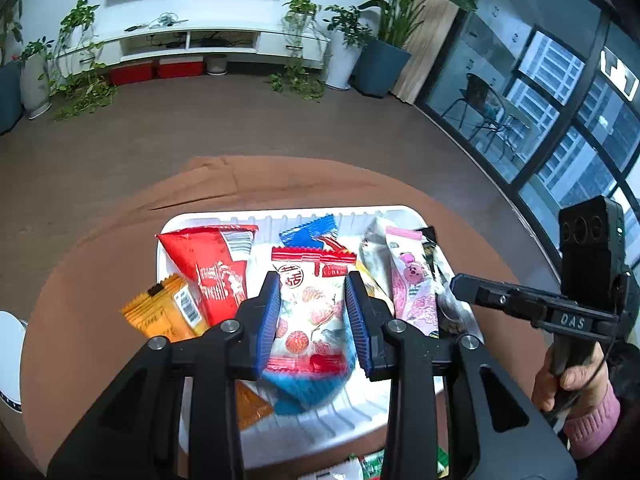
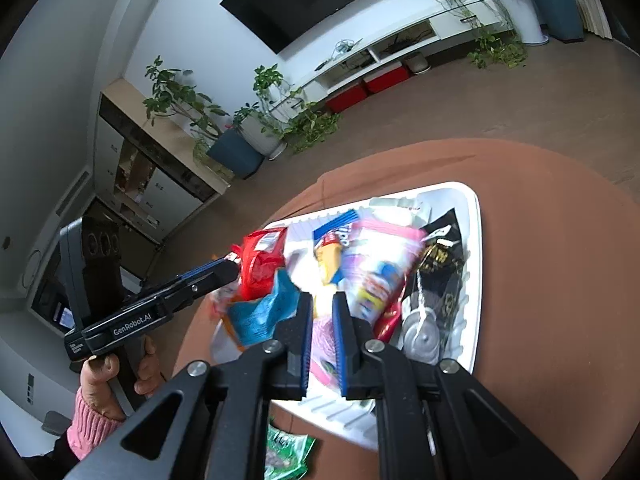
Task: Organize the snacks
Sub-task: 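Lower the candy packet into the tray while the right gripper drops the pink packet there, then open both grippers and move them back over the remaining snacks, then grasp the white stick packet with the left gripper while the right grasps the gold wafer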
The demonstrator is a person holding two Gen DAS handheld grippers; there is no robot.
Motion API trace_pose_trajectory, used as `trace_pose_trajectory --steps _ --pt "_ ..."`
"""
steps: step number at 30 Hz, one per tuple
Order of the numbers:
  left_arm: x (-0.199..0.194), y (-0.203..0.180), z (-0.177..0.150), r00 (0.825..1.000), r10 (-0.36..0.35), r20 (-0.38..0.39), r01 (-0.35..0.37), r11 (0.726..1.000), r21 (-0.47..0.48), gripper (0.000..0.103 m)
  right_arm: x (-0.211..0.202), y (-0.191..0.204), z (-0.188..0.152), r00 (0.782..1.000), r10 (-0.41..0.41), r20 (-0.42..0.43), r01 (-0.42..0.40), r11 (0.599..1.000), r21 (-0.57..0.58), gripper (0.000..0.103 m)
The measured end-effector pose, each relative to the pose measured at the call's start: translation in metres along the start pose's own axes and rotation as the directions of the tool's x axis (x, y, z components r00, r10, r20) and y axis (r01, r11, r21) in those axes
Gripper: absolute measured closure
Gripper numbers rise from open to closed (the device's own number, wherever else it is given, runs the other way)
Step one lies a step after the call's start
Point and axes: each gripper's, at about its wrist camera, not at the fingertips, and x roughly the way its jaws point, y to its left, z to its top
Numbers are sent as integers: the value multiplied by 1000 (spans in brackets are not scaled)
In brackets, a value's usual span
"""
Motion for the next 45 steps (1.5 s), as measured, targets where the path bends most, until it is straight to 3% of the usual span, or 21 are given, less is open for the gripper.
trace_pose_trajectory --steps 6,14,17,20,25,28,36,45 --pt "12 -4 0 999 48 -4 -48 998 43 72 7 2 0 1000 -24 -11 24 1000 -14 89" --pt "-12 -12 -14 998 55 31 -56 997 60 72 -19 22 -11 999 -34 30 36 997 -74 87" --pt "-35 -17 -29 997 62 44 -65 996 63 70 -33 29 -18 999 -24 38 27 996 -85 82" --pt "-57 -19 -46 997 48 58 -50 998 47 59 -47 41 -31 999 -23 42 27 994 -108 80" --pt "-81 -27 -83 999 43 27 -44 998 47 59 -65 58 -57 999 -31 30 36 986 -163 70" --pt "-89 -32 -110 998 55 -2 -55 997 55 59 -66 71 -79 998 -55 -13 51 970 -238 59" --pt "-69 -40 -172 992 62 -113 -56 997 53 59 -38 88 -135 981 -98 -168 24 919 -394 58" --pt "-54 -43 -181 985 83 -149 -75 995 59 59 -7 99 -157 955 -176 -239 16 835 -550 57"
